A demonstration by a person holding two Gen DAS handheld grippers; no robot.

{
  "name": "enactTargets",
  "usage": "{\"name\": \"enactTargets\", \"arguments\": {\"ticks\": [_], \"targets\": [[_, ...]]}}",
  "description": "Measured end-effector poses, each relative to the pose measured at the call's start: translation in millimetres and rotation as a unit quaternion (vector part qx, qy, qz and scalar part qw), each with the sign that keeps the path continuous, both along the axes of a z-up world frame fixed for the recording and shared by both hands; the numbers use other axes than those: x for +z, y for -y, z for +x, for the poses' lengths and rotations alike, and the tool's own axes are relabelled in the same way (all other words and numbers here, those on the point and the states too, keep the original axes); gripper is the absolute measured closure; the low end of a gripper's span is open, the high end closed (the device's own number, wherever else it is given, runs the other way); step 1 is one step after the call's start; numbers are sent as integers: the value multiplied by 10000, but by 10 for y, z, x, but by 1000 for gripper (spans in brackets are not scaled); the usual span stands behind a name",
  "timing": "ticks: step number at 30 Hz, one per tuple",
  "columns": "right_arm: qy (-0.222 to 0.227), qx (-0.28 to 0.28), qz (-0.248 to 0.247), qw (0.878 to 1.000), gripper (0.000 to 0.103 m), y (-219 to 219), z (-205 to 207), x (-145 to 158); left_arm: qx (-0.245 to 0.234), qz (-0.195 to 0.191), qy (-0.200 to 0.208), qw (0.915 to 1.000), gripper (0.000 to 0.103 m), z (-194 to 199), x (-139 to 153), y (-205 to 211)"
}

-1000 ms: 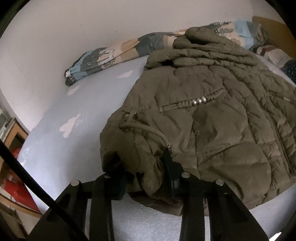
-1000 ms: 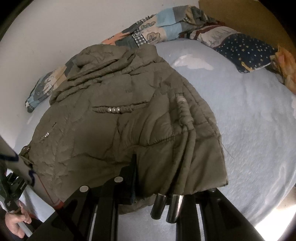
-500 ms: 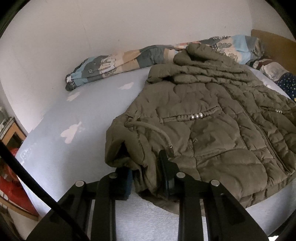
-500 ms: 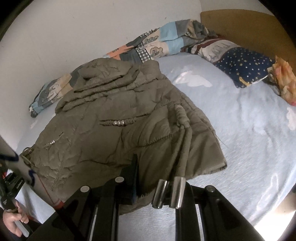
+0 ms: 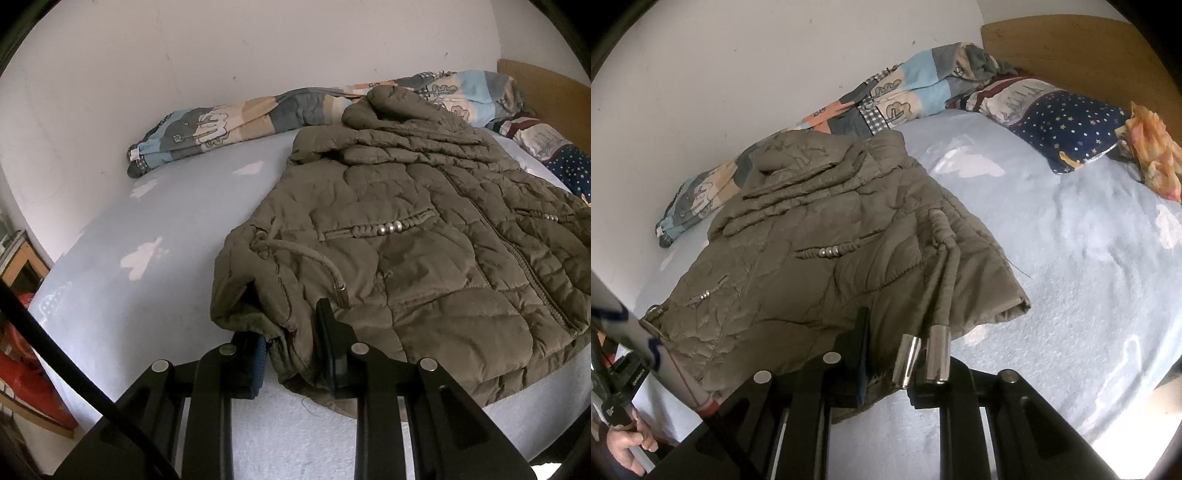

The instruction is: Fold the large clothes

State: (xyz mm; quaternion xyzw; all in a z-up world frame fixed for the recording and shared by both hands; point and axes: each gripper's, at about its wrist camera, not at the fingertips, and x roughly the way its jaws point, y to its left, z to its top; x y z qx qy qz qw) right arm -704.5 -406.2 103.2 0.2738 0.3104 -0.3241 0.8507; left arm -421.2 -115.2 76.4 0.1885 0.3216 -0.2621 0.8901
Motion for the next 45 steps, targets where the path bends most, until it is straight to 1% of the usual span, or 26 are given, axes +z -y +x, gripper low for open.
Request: {"name": "enactTargets", "arguments": {"ticks": [9,15,24,25,27,30,33,35,36,37,38,39,40,42,43,45], "targets": [[33,14,-20,10000,87,-15,10,39,-13,-44,93,9999,79,-36,45,-5],[128,-19,-9,9999,87,-35,-36,86,-16,-125,58,9999,79,-46,90,-47],[144,-13,87,9999,87,-11,-63,84,-3,-33,-3,10000,79,-19,70,-37],[180,-1,160,9997,87,8,-67,68,10,-7,-15,10000,79,-11,56,-27],[263,-19,371,9990,83,71,-78,9,36,62,-51,10000,78,9,22,4],[503,-138,889,9947,78,187,-126,-119,151,160,-167,9996,71,63,-48,35],[691,-335,1351,9878,72,313,-186,-266,278,135,-394,9987,64,142,-109,24],[830,-509,1619,9820,64,397,-244,-357,355,115,-555,9978,61,195,-157,11],[922,-593,1803,9775,64,445,-274,-416,370,102,-625,9973,61,218,-178,8],[979,-681,1978,9730,64,488,-299,-477,367,84,-624,9973,64,218,-187,4],[1002,-722,2070,9705,77,511,-310,-510,349,73,-570,9977,69,201,-179,7],[966,-764,2092,9701,81,520,-313,-527,311,79,-498,9982,72,173,-169,13],[850,-738,2002,9733,83,508,-291,-511,253,122,-348,9990,75,129,-145,35],[552,-621,1613,9834,86,440,-209,-416,164,178,-76,9997,77,50,-106,66],[386,-539,1328,9889,87,385,-157,-351,124,189,34,9997,79,20,-84,77],[179,-410,833,9955,88,283,-90,-233,83,171,154,9997,79,2,-43,84]]}}
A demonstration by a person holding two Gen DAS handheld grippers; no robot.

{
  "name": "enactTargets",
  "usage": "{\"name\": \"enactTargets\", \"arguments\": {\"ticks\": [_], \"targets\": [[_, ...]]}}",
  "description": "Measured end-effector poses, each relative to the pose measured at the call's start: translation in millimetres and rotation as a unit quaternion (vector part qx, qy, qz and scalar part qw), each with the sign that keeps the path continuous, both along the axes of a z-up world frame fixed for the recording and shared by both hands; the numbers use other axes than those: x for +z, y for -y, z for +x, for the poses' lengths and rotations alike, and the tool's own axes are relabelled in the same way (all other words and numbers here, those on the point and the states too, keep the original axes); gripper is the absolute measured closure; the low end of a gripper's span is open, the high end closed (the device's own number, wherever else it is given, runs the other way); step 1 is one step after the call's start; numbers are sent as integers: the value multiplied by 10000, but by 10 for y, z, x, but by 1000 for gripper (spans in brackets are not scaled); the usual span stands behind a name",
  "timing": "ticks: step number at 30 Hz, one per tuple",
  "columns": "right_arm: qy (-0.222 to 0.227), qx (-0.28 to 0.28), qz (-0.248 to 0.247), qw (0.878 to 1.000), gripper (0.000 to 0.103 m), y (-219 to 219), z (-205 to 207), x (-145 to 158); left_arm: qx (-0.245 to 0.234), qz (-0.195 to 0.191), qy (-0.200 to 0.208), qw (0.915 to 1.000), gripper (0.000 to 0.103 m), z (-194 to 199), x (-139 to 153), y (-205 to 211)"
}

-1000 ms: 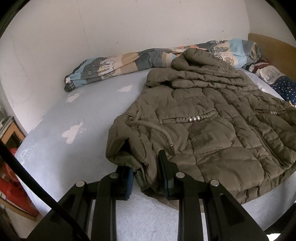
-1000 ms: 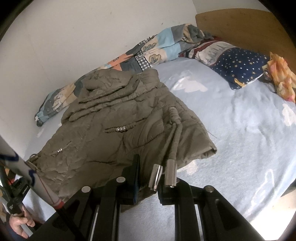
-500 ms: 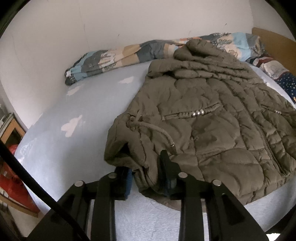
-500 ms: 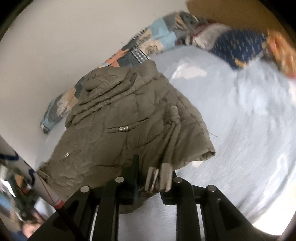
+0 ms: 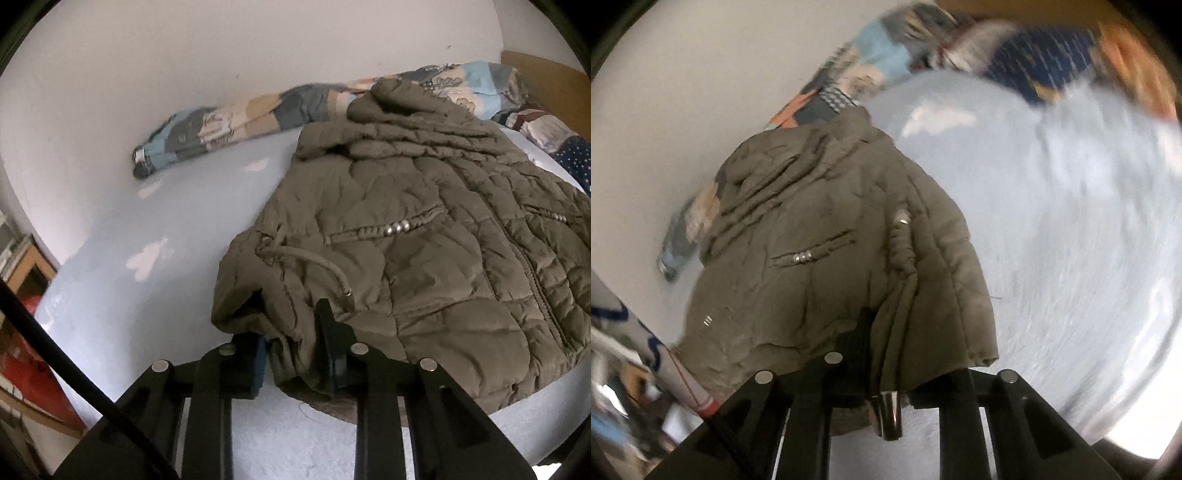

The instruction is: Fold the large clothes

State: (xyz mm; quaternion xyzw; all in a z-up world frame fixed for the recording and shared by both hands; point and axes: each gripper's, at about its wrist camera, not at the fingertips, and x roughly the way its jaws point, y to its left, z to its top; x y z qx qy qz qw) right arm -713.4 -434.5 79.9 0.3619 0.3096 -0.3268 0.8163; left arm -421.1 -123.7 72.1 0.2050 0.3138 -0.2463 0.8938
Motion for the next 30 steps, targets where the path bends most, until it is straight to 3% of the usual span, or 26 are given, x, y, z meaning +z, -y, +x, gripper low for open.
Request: {"name": "enactTargets", "arguments": {"ticks": [12,30], "targets": [[46,173,-954,9953,90,-177,9,325,1,-306,162,9994,81,-39,186,-70],[323,212,-1035,9939,90,-345,-117,527,-103,-457,277,9985,82,-25,347,-184]]}}
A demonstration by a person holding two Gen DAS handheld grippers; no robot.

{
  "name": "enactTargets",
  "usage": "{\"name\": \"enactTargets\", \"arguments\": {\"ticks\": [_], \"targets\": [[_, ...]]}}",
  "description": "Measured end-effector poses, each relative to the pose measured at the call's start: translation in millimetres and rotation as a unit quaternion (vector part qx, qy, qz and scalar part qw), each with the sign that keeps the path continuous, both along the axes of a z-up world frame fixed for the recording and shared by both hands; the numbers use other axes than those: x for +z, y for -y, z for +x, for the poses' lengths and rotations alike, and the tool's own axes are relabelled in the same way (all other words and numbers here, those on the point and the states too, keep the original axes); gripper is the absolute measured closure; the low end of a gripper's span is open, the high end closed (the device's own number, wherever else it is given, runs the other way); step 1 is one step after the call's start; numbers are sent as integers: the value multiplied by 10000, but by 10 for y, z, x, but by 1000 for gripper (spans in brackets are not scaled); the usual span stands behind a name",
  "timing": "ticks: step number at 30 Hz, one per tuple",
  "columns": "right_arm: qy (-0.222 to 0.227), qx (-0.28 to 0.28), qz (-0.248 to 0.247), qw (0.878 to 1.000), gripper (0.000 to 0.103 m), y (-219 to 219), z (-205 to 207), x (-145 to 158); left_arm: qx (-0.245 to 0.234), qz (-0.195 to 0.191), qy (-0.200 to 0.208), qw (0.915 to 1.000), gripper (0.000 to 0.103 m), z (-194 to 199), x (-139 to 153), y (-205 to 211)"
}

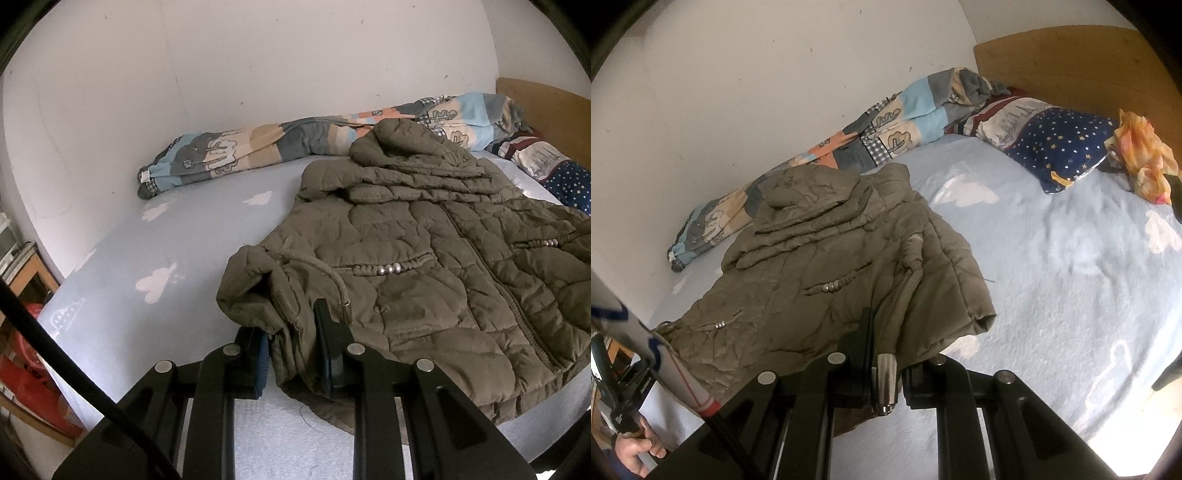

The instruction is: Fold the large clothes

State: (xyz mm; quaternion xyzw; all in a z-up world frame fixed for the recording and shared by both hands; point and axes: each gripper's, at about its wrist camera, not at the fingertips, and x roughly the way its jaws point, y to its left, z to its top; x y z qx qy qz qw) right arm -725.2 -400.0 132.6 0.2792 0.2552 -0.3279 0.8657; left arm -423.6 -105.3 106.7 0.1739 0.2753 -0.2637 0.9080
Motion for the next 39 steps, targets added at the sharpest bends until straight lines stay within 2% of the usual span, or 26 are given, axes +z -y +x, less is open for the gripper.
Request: {"name": "enactTargets", "arguments": {"ticks": [30,39], "targets": [[462,111,96,9988,90,169,178,330,-211,-177,28,9996,82,141,323,118],[548,170,-26,9983,90,264,270,498,-242,-236,87,9994,82,267,489,191]]}}
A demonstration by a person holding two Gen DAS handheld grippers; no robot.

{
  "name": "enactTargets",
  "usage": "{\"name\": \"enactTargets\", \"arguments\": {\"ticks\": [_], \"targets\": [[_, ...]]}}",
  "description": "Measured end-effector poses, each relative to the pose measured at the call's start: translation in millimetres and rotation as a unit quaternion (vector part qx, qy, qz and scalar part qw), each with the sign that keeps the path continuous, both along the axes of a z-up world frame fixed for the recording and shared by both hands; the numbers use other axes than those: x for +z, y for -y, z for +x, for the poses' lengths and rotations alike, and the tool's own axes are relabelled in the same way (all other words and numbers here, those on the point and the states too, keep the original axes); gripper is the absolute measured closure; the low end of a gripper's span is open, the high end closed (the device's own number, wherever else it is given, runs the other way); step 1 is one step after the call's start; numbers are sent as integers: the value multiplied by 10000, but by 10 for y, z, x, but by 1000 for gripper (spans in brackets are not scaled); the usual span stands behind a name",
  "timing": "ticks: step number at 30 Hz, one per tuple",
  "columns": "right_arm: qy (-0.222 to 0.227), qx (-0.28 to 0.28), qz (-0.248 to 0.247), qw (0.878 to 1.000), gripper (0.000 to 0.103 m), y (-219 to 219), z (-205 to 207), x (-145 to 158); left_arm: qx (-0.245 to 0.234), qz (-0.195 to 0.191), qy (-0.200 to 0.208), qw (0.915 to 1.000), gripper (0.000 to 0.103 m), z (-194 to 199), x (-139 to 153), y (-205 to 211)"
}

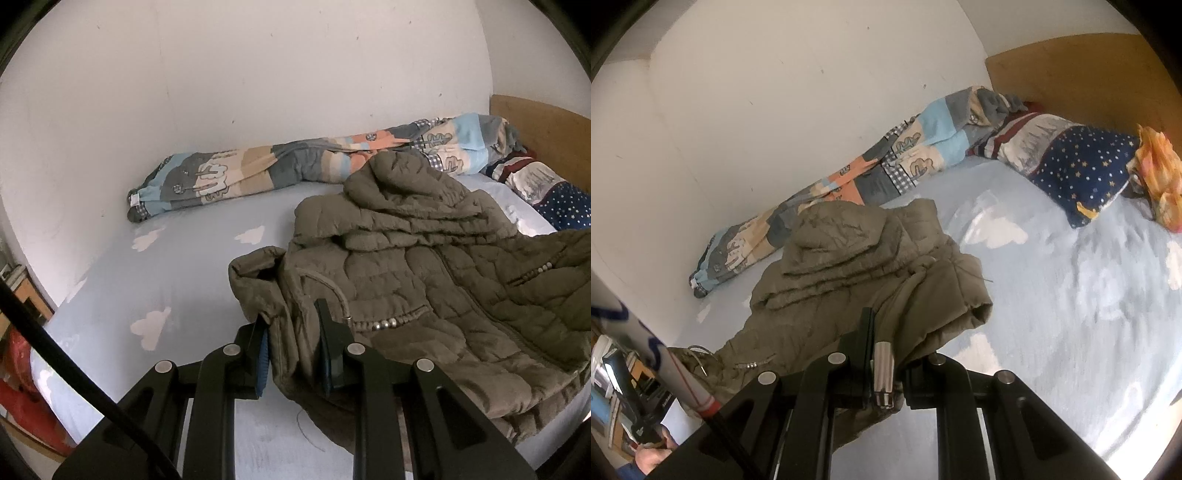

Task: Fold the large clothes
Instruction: 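Lift the jacket hem with both grippers and fold it over the body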

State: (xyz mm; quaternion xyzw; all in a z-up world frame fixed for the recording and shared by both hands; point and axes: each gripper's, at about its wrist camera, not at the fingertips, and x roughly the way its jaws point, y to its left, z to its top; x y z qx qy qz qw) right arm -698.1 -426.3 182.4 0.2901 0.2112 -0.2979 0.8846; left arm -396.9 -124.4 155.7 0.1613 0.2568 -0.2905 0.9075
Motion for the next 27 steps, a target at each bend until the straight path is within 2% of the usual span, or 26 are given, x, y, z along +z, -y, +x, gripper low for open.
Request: {"name": "enactTargets", "arguments": {"ticks": [8,15,18,20,21,23,27], "targets": [[21,171,-145,9997,90,193,179,233,-64,-149,-217,9996,82,305,255,148],[52,369,-334,9987,90,494,533,526,-135,-350,-523,9979,82,811,573,471],[60,381,-351,9986,90,710,739,627,-188,-483,-731,9960,77,1087,781,737],[84,349,-299,9989,90,895,883,673,-160,-579,-741,9954,64,1246,926,917],[85,332,-277,9990,90,968,940,687,-119,-673,-584,9960,60,1356,1055,1028],[72,270,-238,9993,90,1207,1123,720,-14,-756,-309,9967,42,1529,1240,1190],[47,134,-14,9999,90,1711,1468,697,213,-753,-51,9969,39,1955,1466,1442]]}}
